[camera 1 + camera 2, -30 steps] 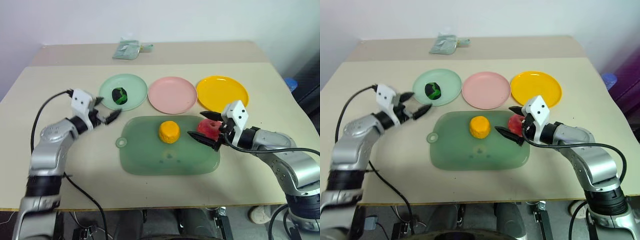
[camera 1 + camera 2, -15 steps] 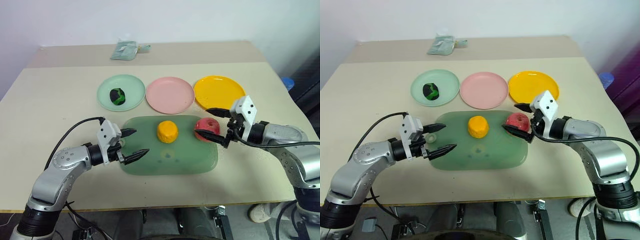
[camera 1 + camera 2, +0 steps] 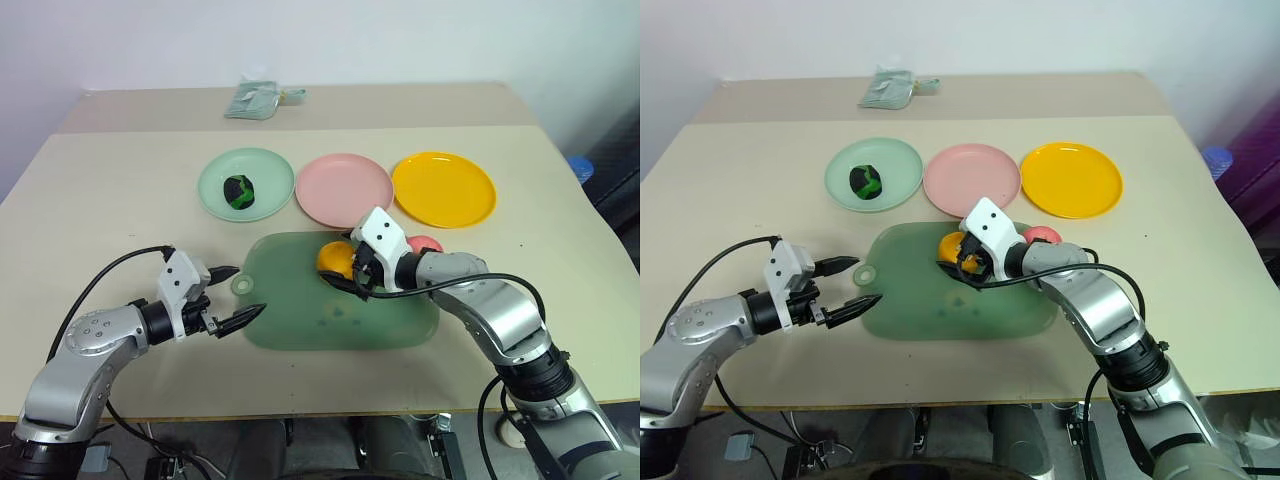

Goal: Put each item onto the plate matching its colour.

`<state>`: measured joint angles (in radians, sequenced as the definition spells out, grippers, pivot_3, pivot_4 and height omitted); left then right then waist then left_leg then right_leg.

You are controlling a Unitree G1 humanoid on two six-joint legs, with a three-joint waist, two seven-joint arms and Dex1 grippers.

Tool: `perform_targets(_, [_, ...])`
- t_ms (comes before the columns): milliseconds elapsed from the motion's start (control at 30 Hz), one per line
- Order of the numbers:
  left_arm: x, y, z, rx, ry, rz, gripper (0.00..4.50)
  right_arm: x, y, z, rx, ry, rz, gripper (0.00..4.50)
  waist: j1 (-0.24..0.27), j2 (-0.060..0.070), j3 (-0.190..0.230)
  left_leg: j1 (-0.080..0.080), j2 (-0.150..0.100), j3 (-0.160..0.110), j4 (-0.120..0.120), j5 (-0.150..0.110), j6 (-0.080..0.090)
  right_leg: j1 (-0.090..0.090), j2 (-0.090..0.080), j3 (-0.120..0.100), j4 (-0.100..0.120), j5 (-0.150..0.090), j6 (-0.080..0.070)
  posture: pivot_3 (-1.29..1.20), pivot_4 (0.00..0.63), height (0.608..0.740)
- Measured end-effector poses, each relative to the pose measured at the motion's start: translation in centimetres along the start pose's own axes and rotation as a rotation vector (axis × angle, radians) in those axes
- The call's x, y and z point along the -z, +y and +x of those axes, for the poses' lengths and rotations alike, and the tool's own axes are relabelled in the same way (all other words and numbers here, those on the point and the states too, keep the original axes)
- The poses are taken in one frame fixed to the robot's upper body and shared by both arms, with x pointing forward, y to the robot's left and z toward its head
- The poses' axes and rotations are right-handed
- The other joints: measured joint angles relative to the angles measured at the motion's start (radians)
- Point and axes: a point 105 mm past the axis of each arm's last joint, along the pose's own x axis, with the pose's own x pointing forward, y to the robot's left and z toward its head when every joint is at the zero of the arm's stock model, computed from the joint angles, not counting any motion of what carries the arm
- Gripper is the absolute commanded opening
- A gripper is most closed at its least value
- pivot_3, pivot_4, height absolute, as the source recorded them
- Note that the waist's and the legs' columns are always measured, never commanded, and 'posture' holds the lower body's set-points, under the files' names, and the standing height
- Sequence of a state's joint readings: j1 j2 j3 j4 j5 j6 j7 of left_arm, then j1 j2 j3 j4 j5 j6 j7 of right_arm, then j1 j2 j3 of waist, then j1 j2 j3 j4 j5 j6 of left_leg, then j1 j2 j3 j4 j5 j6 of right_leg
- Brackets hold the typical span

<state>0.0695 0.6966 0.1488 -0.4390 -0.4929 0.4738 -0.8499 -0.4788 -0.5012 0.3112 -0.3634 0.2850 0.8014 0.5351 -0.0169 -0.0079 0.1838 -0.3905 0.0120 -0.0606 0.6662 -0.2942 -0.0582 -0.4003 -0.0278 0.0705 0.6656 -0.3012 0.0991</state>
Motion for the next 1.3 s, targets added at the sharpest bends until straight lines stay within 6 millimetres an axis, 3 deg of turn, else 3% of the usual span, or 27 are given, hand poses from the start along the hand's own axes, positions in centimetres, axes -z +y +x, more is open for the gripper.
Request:
perform_targets(100, [-0.5,-0.4,0.1,0.014,-0.029,0.004,4.47,0.4,-0.1,0.4,0.005,0.008,0.023,4.5,-0.002,0.0,0.0,0.0,0.0,0.0,0.0,0.0,0.0,0.0,0.0,0.0,0.0,0.0,0.0,0.0,0.15,0.74])
perform_targets(167, [-0.8,-0.7,0.1,0.025,-0.04,0.01,4.5,0.6,0.0,0.6,0.001,0.011,0.039,3.99,-0.002,0.0,0.0,0.0,0.0,0.0,0.0,0.0,0.0,0.0,0.0,0.0,0.0,0.0,0.0,0.0,0.15,0.74])
perform_targets(267, [-0.8,-1.1,0.1,0.043,-0.045,0.007,4.5,0.5,0.2,0.7,-0.012,0.006,0.082,2.84,-0.003,0.0,0.0,0.0,0.0,0.0,0.0,0.0,0.0,0.0,0.0,0.0,0.0,0.0,0.0,0.0,0.15,0.74])
perform_targets(300, [-0.8,-1.3,0.2,0.05,-0.044,0.007,4.5,0.4,0.2,0.7,-0.013,0.001,0.101,2.69,-0.003,0.0,0.0,0.0,0.0,0.0,0.0,0.0,0.0,0.0,0.0,0.0,0.0,0.0,0.0,0.0,0.15,0.74])
perform_targets(433, [-0.7,-1.9,0.4,0.081,-0.041,0.006,4.5,-0.3,-1.0,0.1,0.021,-0.03,0.146,2.69,-0.002,0.0,0.0,0.0,0.0,0.0,0.0,0.0,0.0,0.0,0.0,0.0,0.0,0.0,0.0,0.0,0.15,0.74])
perform_targets(567, [-0.7,-3.2,1.0,0.131,-0.043,0.004,4.5,-3.4,-6.4,-1.4,0.227,-0.1,0.123,2.69,-0.004,0.0,0.0,0.0,-0.001,0.001,0.0,0.0,0.0,0.0,0.0,0.0,0.0,0.0,0.0,0.0,0.15,0.74])
perform_targets(633, [-0.6,-3.7,1.4,0.149,-0.048,-0.002,4.5,-3.6,-11.1,-2.8,0.425,-0.082,0.118,2.69,-0.001,0.0,0.0,0.0,-0.002,0.001,0.0,0.0,0.0,0.0,0.0,0.0,0.0,0.0,0.0,0.0,0.15,0.74])
perform_targets(733, [-0.6,-4.2,1.9,0.17,-0.051,-0.004,4.5,-1.3,-15.6,-4.1,0.607,-0.008,0.156,2.69,-0.001,0.0,0.0,0.0,-0.002,0.002,-0.001,0.0,0.0,0.0,0.0,0.0,0.0,0.0,0.0,0.0,0.15,0.74])
perform_targets(800, [-0.9,-4.5,2.3,0.179,-0.06,0.008,4.5,1.2,-17.3,-4.2,0.673,0.05,0.212,2.69,-0.004,0.0,0.0,0.0,-0.002,0.003,-0.001,0.0,0.0,-0.001,0.0,0.001,0.0,0.0,0.0,0.0,0.15,0.74])
perform_targets(833, [-1.0,-4.5,2.3,0.178,-0.064,0.01,4.5,2.3,-17.8,-4.1,0.688,0.066,0.241,3.71,-0.007,0.001,0.0,0.0,-0.002,0.003,-0.001,0.0,0.0,-0.002,0.001,0.001,0.0,0.0,0.0,0.0,0.15,0.74])
perform_targets(867, [-1.1,-4.6,2.5,0.18,-0.068,0.012,4.5,3.2,-18.3,-4.0,0.7,0.077,0.262,4.05,-0.012,0.001,0.001,-0.001,-0.002,0.004,-0.002,0.0,0.0,-0.003,0.001,0.003,0.001,0.0,0.0,0.0,0.15,0.74])
perform_targets(900, [-1.1,-4.7,2.5,0.182,-0.068,0.012,4.5,3.5,-18.5,-3.9,0.704,0.079,0.263,4.46,-0.016,0.001,0.001,-0.001,-0.002,0.004,-0.002,0.0,0.0,-0.004,0.001,0.003,0.001,0.0,0.0,0.0,0.15,0.74])
perform_targets(967, [-1.0,-4.8,2.6,0.179,-0.067,0.008,4.5,3.1,-18.6,-3.8,0.692,0.044,0.234,4.46,-0.028,0.002,0.001,-0.002,-0.002,0.004,-0.002,0.0,0.0,-0.004,0.001,0.003,0.001,0.0,0.0,0.0,0.15,0.74])
perform_targets(1067, [-1.0,-4.8,2.6,0.17,-0.069,0.005,4.5,0.5,-17.8,-3.9,0.6,-0.062,0.152,4.46,-0.034,0.002,0.001,-0.002,0.0,0.004,-0.002,0.0,0.0,-0.005,0.001,0.004,0.001,0.0,0.0,0.0,0.15,0.74])
perform_targets(1167, [-0.7,-5.0,2.4,0.165,-0.063,-0.005,4.5,-2.3,-15.2,-5.5,0.41,-0.197,0.052,4.46,-0.025,0.002,0.001,-0.002,0.0,0.003,-0.002,0.0,0.001,-0.003,0.001,0.003,0.0,0.0,0.0,0.0,0.15,0.74])
perform_targets(1233, [-0.5,-4.9,2.2,0.154,-0.055,-0.013,4.5,-2.2,-13.3,-6.5,0.29,-0.213,0.025,4.46,-0.017,0.002,0.001,-0.001,0.0,0.002,-0.001,0.0,0.001,-0.002,0.0,0.002,0.0,0.0,0.0,0.0,0.15,0.74])
perform_targets(1300, [-0.6,-4.9,2.2,0.154,-0.058,-0.006,4.5,-0.6,-10.8,-7.9,0.158,-0.154,0.011,4.46,-0.007,0.002,0.001,0.0,0.0,0.002,-0.001,-0.001,0.001,0.0,-0.001,0.002,-0.001,0.0,0.0,0.0,0.15,0.74])
